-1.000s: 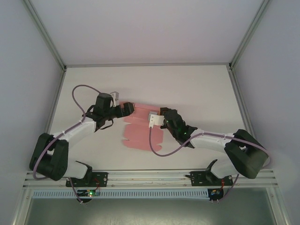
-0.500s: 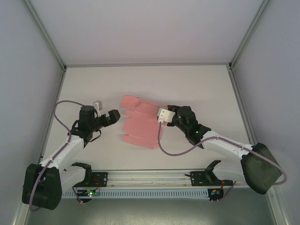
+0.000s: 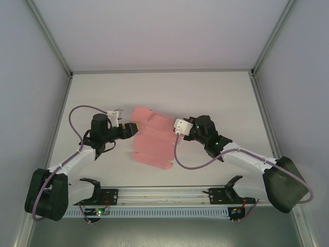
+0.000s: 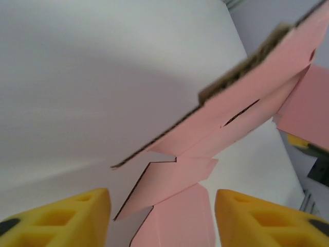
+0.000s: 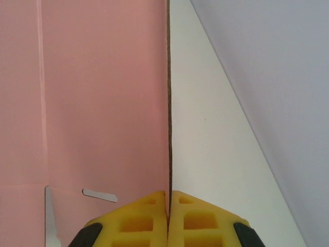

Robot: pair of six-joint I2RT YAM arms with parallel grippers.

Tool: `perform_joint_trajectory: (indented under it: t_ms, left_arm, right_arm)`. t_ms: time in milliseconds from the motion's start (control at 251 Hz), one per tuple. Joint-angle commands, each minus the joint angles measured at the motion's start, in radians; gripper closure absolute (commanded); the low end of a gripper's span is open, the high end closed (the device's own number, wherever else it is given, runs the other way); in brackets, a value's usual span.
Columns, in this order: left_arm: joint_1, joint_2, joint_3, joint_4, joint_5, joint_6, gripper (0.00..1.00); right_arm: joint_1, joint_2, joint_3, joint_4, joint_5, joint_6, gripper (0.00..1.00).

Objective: Assemble paper box

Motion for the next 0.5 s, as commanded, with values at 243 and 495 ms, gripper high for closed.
perform_joint_trajectory:
  t_ms: [243, 495]
  left_arm:
    - [-0.071, 0.057, 0.091, -0.022, -0.024, 0.085, 0.87]
    - [-0.16, 0.104, 0.144, -0.083, -0.185, 0.121, 1.0]
  right_arm:
    - [-0.017, 0.003, 0.05, -0.026, -0.03, 0.051, 1.0]
    - [-0.014, -0.007, 0.05, -0.029, -0.06, 0.064, 1.0]
